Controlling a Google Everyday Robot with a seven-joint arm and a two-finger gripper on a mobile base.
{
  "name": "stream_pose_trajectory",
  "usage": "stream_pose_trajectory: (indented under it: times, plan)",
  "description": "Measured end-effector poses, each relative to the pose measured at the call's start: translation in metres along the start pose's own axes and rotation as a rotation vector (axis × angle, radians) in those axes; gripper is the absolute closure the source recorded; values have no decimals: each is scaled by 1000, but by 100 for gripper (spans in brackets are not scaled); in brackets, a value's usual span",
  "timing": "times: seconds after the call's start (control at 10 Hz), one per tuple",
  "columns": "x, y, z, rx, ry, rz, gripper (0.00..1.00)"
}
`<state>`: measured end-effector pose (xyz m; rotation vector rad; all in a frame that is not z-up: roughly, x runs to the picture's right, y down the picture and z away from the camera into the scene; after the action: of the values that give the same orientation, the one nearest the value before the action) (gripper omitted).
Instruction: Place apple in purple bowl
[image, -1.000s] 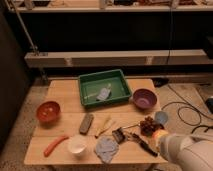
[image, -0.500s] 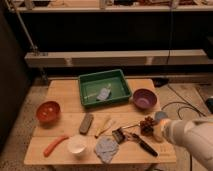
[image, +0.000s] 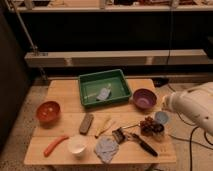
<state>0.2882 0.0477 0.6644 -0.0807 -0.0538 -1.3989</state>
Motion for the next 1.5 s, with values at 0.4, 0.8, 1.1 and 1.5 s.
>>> stream_pose_trajectory:
  times: [0.4, 0.8, 1.1, 1.5]
  plan:
    - [46, -17, 31, 147, 51, 22, 100]
    - [52, -47, 41, 244, 34, 34, 100]
    - [35, -48, 65, 217, -30, 38, 100]
    - [20, -44, 75, 110, -81, 8, 100]
